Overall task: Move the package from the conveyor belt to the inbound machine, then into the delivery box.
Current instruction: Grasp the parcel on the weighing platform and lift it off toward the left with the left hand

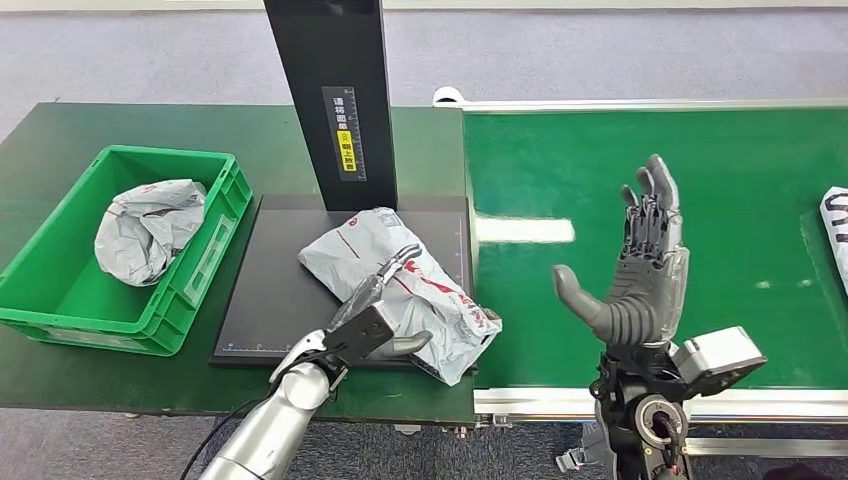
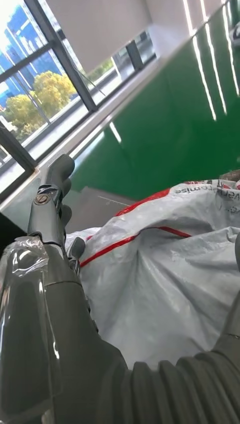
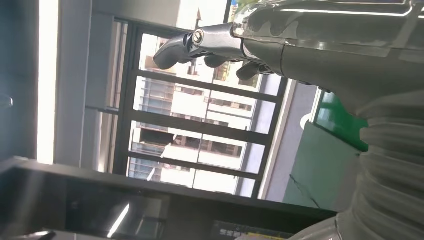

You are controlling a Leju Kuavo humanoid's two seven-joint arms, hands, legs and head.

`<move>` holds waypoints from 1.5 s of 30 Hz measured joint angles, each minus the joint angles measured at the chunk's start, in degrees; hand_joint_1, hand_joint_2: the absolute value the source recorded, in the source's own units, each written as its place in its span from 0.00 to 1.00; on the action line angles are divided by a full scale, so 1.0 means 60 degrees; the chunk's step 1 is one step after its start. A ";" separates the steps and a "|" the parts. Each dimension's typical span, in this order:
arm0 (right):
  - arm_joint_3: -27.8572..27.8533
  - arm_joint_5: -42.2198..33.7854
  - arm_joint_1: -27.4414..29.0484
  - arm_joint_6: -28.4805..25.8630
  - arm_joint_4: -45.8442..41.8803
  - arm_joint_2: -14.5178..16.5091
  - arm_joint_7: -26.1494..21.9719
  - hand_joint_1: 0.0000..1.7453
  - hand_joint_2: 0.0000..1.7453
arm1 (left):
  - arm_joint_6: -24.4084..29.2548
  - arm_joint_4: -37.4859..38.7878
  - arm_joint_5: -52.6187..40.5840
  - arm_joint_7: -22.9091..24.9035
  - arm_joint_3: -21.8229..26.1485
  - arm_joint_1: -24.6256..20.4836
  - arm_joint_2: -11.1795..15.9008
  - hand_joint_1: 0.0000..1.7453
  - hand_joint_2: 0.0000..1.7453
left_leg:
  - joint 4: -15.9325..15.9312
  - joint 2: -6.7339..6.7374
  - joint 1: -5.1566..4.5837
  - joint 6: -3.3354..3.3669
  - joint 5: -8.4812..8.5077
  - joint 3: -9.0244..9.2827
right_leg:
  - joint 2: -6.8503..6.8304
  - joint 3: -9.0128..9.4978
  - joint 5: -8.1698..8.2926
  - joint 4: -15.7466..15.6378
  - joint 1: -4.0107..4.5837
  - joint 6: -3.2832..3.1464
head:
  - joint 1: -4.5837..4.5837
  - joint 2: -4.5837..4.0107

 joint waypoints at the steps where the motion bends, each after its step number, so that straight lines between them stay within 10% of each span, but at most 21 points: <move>1: -0.0120 -0.0111 0.0040 0.0103 -0.0033 0.0004 0.0001 0.00 1.00 | 0.0114 0.0319 -0.0076 -0.0041 -0.0007 -0.0152 -0.0066 0.00 1.00 | 0.0000 0.0001 -0.0001 0.0000 0.0000 0.0000 | 0.0000 0.0001 0.0001 0.0000 -0.0002 0.0001 | 0.0000 0.0000; 12: -0.0961 -0.0755 -0.0110 0.0758 0.0108 0.0312 0.0369 0.00 1.00 | 0.3073 0.3471 -0.2958 0.1123 -0.0540 -0.1347 -0.0422 0.00 1.00 | -0.0003 0.0002 0.0001 -0.0001 0.0000 -0.0001 | 0.0002 0.0001 0.0005 0.0003 0.0001 0.0007 | -0.0003 0.0000; 20: -0.1103 -0.0807 -0.0222 0.0788 0.0280 0.0462 0.0457 0.00 1.00 | 0.3491 0.4393 -0.3403 0.1356 -0.0732 -0.1640 -0.0489 0.01 1.00 | -0.0002 0.0000 0.0000 0.0000 0.0001 0.0008 | 0.0000 0.0019 0.0005 0.0002 -0.0001 0.0007 | 0.0000 0.0000; 24: -0.1133 -0.0834 -0.0229 0.0854 0.0342 0.0515 0.0470 0.00 1.00 | 0.3777 0.4644 -0.3908 0.1685 -0.0793 -0.1681 -0.0508 0.94 1.00 | -0.0003 -0.0003 0.0000 0.0001 0.0001 0.0034 | -0.0001 0.0046 0.0005 0.0001 -0.0002 0.0007 | 0.0000 0.0001; 25: -0.1139 -0.0836 -0.0229 0.0873 0.0361 0.0529 0.0470 0.00 1.00 | 0.3868 0.4708 -0.4037 0.1729 -0.0806 -0.1682 -0.0511 0.98 1.00 | -0.0004 -0.0004 0.0000 0.0001 0.0000 0.0039 | -0.0002 0.0052 0.0005 0.0000 -0.0002 0.0007 | 0.0000 0.0001; 32: -0.1210 -0.0885 -0.0224 0.0890 0.0440 0.0628 0.0483 0.00 1.00 | 0.4288 0.4963 -0.4230 0.1595 -0.0784 -0.1675 -0.0455 1.00 1.00 | -0.0009 -0.0001 0.0002 0.0001 0.0001 0.0075 | -0.0002 0.0100 0.0005 -0.0001 -0.0001 0.0007 | 0.0001 -0.0001; 37: -0.1332 -0.0961 -0.0127 0.0802 0.0443 0.0648 0.0512 0.00 1.00 | 0.4164 0.4687 -0.2583 -0.0343 0.0110 -0.1466 -0.0302 1.00 1.00 | -0.0008 0.0002 0.0003 -0.0002 0.0005 0.0095 | 0.0000 0.0100 0.0006 0.0001 0.0000 0.0006 | 0.0000 0.0000; 45: -0.1586 -0.1047 0.0215 0.0714 0.0488 0.0641 0.0243 0.00 1.00 | 0.3282 0.0002 -0.1323 -0.1112 0.1400 -0.0030 0.0187 1.00 1.00 | -0.0005 -0.0001 0.0003 -0.0003 0.0007 0.0027 | 0.0001 0.0031 0.0006 0.0004 0.0002 0.0005 | -0.0001 0.0000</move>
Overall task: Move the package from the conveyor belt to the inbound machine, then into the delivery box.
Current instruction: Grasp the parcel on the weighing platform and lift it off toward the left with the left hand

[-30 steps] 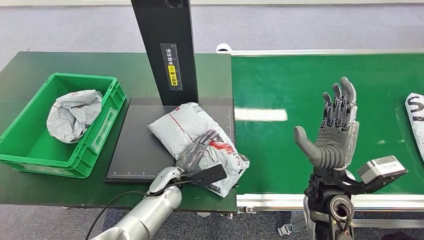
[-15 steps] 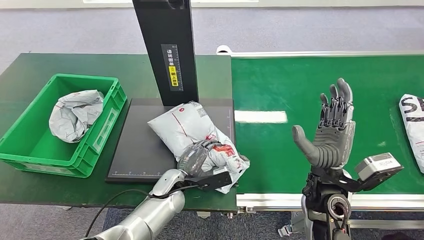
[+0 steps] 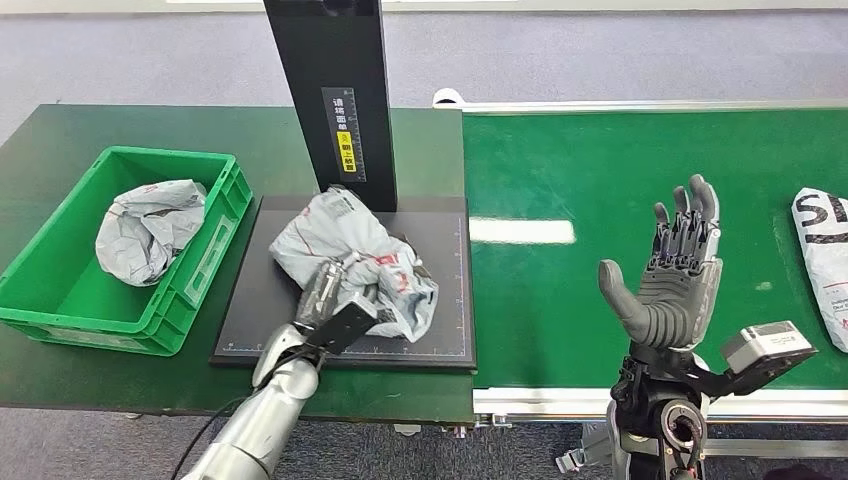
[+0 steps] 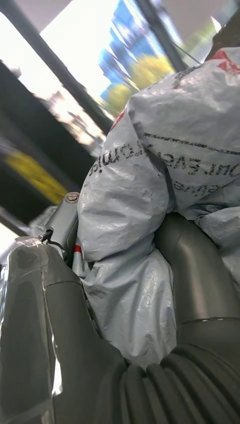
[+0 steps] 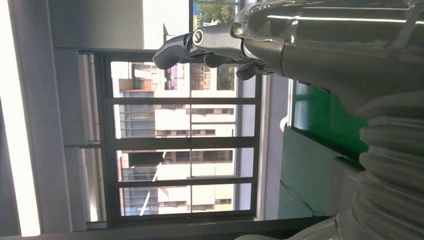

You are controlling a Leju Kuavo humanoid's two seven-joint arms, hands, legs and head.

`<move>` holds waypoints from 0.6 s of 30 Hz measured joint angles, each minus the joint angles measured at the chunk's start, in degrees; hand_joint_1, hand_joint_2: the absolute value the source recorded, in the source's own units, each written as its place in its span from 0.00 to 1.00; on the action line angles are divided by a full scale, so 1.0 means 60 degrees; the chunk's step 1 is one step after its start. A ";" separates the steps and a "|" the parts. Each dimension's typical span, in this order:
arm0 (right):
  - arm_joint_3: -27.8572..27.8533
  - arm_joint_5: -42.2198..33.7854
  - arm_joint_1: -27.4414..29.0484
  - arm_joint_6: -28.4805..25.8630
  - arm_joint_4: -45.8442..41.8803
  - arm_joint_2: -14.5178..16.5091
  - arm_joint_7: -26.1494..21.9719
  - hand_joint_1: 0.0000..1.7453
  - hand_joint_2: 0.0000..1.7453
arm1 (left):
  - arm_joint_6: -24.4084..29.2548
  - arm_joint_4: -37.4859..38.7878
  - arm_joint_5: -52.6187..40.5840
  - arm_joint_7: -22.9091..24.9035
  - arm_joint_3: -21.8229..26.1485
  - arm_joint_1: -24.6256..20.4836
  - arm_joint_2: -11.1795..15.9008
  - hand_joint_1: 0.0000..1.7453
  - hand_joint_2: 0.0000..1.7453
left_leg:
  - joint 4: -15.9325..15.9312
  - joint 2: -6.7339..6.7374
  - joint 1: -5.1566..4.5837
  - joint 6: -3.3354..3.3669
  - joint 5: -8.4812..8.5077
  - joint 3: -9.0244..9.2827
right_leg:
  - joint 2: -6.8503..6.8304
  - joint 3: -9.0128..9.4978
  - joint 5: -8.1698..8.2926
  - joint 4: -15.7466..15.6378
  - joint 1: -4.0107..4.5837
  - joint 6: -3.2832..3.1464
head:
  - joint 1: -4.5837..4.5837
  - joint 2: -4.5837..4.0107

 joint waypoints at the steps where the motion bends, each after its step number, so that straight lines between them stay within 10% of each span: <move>1: -0.0018 0.0003 0.0024 -0.0014 -0.0002 0.0000 -0.0003 0.00 1.00 | -0.0005 -0.0335 0.0022 -0.0007 0.0024 0.0080 0.0031 1.00 1.00 | 0.0000 0.0000 0.0000 0.0000 0.0000 -0.0004 | 0.0000 -0.0003 0.0000 0.0000 0.0000 0.0000 | 0.0000 0.0000; 3: -0.0036 0.0007 0.0044 -0.0025 -0.0006 0.0000 -0.0003 0.00 1.00 | -0.0013 -0.0582 0.0036 -0.0003 0.0035 0.0133 0.0046 1.00 1.00 | 0.0000 0.0000 0.0000 0.0000 0.0000 -0.0006 | 0.0000 -0.0006 0.0000 0.0000 0.0000 0.0000 | 0.0003 0.0000; 8: -0.0556 -0.0257 0.0694 0.0068 -0.0260 0.0031 0.0001 0.00 1.00 | 0.1637 -0.5732 -0.1271 0.0555 0.0568 0.0442 0.0833 1.00 1.00 | -0.0001 -0.0001 -0.0001 -0.0001 -0.0002 -0.0042 | -0.0001 -0.0039 -0.0001 -0.0001 0.0000 0.0001 | 0.0001 -0.0001; 18: -0.0812 -0.0616 0.0938 0.0414 -0.0282 0.0227 0.0141 0.00 1.00 | 0.1504 -0.4296 -0.1214 0.1514 0.2942 -0.1805 0.2256 1.00 1.00 | -0.0002 0.0003 0.0008 -0.0008 0.0035 -0.0032 | 0.0000 -0.0038 0.0017 0.0006 0.0014 -0.0024 | 0.0004 -0.0001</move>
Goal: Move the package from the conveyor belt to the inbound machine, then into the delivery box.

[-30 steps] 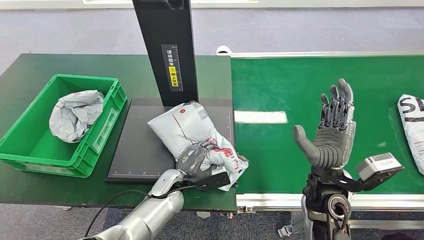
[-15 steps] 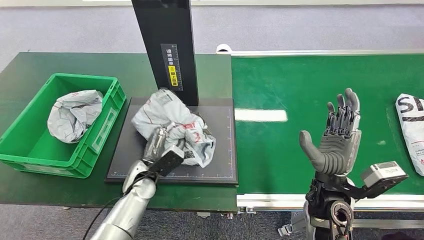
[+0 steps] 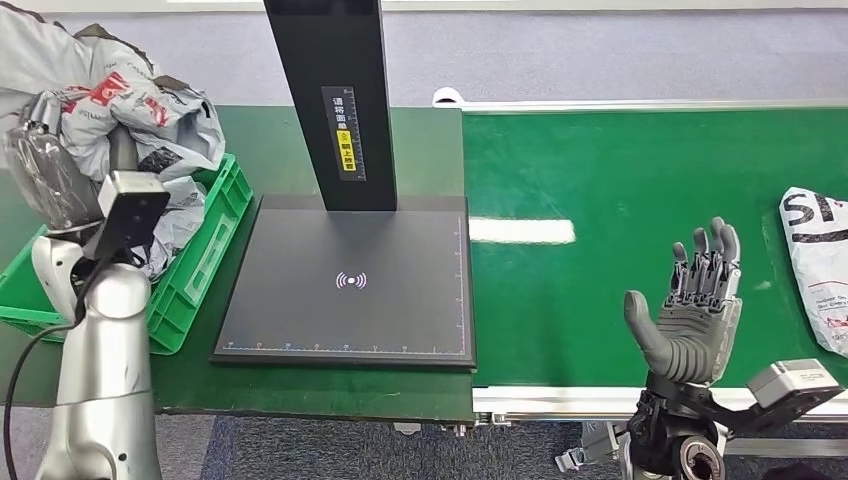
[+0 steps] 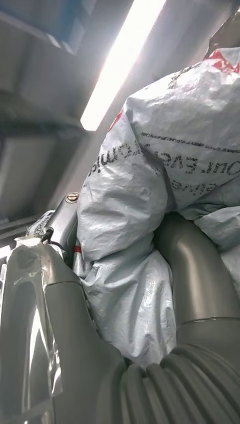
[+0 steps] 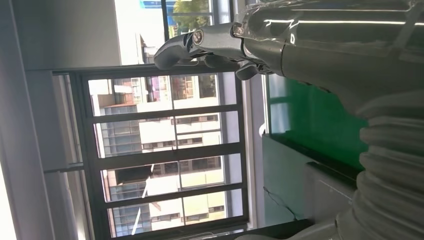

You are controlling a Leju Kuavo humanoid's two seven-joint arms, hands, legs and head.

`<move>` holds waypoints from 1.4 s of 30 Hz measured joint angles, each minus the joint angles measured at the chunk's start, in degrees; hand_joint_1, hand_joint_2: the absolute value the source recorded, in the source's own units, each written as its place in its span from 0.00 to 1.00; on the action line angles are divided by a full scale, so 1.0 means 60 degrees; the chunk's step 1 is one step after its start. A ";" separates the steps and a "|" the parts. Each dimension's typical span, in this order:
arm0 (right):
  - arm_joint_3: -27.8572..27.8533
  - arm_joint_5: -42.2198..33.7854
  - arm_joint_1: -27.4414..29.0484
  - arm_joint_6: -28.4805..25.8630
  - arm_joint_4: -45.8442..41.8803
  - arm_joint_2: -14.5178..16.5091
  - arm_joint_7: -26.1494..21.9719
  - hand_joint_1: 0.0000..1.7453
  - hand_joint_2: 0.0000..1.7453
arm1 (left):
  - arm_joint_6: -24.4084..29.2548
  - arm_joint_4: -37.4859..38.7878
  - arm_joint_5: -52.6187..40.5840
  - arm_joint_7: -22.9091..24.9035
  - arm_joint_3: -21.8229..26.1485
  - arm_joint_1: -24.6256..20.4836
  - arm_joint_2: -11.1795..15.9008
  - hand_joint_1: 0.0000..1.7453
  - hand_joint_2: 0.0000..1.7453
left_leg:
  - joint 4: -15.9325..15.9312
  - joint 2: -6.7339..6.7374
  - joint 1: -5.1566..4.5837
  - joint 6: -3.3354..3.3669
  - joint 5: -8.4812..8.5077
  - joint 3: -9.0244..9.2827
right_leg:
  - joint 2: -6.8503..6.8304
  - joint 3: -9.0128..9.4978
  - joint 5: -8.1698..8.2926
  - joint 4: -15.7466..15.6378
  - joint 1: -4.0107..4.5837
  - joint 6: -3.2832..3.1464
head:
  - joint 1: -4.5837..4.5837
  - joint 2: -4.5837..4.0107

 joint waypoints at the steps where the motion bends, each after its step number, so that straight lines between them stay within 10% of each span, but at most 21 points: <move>1: -0.0004 -0.0007 -0.0013 0.0015 0.0001 0.0014 0.0030 0.00 1.00 | -0.0185 0.0497 -0.0132 0.0155 0.0175 -0.0285 0.0134 1.00 1.00 | 0.0000 -0.0001 0.0000 0.0000 0.0002 0.0000 | -0.0001 0.0000 0.0001 0.0001 0.0000 -0.0001 | 0.0001 0.0001; 9: 0.0019 -0.0037 -0.0197 0.0042 0.0034 0.0063 0.0149 0.00 1.00 | -0.1368 0.5279 -0.0848 0.0720 0.0892 -0.2416 0.1080 1.00 1.00 | 0.0001 0.0001 -0.0001 0.0000 0.0005 -0.0006 | 0.0001 -0.0002 0.0006 0.0005 -0.0001 -0.0003 | 0.0000 0.0000; 17: 0.0020 -0.0043 -0.0278 0.0117 0.0138 0.0074 0.0161 0.00 1.00 | -0.2238 0.7508 -0.0936 0.0914 0.0975 -0.3048 0.1350 0.99 1.00 | 0.0001 -0.0001 -0.0002 -0.0001 0.0003 -0.0020 | 0.0000 -0.0015 0.0005 0.0005 -0.0001 -0.0003 | 0.0001 0.0002; 22: 0.0012 -0.0043 -0.0285 0.0183 0.0180 0.0081 0.0169 0.00 1.00 | -0.2881 0.8336 -0.0879 0.1584 0.1098 -0.3320 0.1450 0.00 1.00 | 0.0000 0.0002 -0.0001 -0.0001 0.0004 -0.0019 | 0.0000 -0.0015 0.0006 0.0005 0.0000 -0.0004 | 0.0000 0.0001; 42: -0.0074 -0.0038 -0.0255 -0.0124 0.0184 0.0168 0.0115 0.00 1.00 | -0.1780 0.7349 0.2647 -0.0268 0.2664 -0.3482 0.0832 0.00 1.00 | 0.0004 0.0000 -0.0002 -0.0001 0.0004 -0.0018 | 0.0000 -0.0019 0.0006 0.0004 0.0000 -0.0004 | 0.0001 0.0001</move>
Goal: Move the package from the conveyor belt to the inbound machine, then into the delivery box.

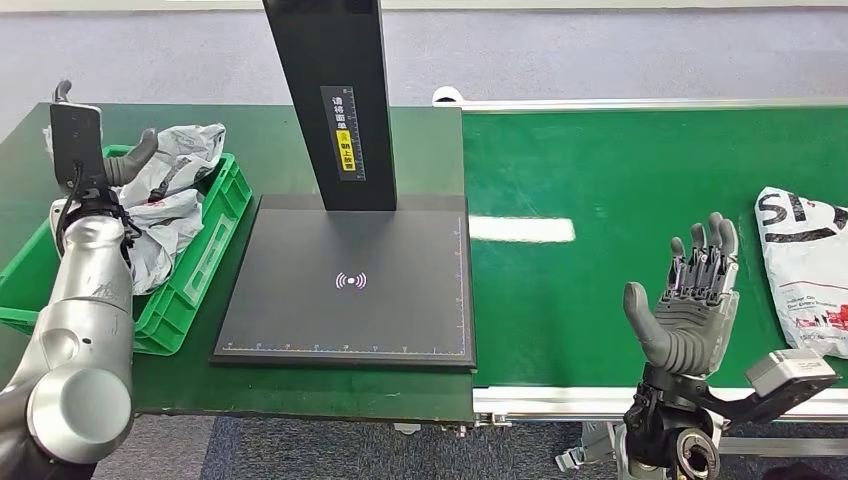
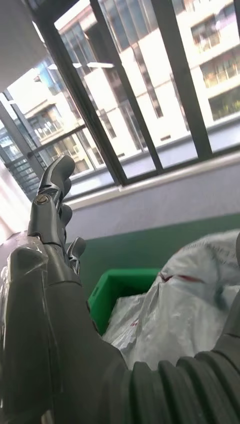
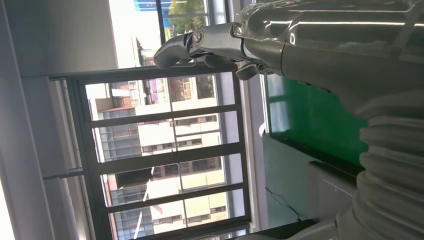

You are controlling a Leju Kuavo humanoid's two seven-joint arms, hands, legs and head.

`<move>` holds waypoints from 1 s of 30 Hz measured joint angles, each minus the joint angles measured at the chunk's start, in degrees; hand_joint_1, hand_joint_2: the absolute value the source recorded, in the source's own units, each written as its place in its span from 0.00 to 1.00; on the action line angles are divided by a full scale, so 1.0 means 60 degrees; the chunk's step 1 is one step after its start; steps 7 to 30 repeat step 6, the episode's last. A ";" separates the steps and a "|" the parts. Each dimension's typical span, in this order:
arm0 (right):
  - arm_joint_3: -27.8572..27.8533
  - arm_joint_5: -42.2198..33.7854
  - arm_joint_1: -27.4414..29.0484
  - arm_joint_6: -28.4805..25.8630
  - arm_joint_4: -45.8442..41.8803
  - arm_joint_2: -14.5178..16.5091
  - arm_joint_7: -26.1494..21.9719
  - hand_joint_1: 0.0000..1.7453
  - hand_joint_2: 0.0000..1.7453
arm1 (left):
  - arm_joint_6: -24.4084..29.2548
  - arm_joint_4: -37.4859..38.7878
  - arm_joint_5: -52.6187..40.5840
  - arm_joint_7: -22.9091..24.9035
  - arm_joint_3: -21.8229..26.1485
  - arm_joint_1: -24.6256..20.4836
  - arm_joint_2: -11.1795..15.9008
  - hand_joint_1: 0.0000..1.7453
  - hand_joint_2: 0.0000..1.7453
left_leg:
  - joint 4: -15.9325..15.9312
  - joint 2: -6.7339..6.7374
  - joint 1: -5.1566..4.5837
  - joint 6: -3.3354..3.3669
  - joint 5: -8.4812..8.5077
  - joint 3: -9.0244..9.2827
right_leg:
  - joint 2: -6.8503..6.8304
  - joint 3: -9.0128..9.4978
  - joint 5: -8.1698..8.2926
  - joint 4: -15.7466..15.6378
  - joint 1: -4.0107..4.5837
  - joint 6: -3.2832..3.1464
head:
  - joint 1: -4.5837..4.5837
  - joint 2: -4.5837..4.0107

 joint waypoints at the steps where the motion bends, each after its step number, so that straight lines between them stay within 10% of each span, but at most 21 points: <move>1: -0.0005 0.0004 0.0000 -0.0031 0.0000 0.0005 0.0000 0.00 1.00 | -0.0031 -0.0189 0.0266 -0.0088 0.0017 0.0022 -0.0069 0.00 1.00 | 0.0000 0.0000 0.0000 0.0000 0.0000 0.0000 | 0.0000 0.0000 0.0000 0.0000 0.0000 0.0000 | 0.0000 0.0000; 30: -0.0029 0.0003 -0.0016 -0.0170 0.0001 0.0008 0.0009 0.00 1.00 | -0.0662 -0.1674 0.1983 -0.0375 -0.0129 0.0350 -0.0461 0.00 1.00 | 0.0000 0.0000 0.0000 0.0000 -0.0001 -0.0002 | 0.0000 0.0000 0.0000 0.0000 0.0000 0.0000 | 0.0000 -0.0001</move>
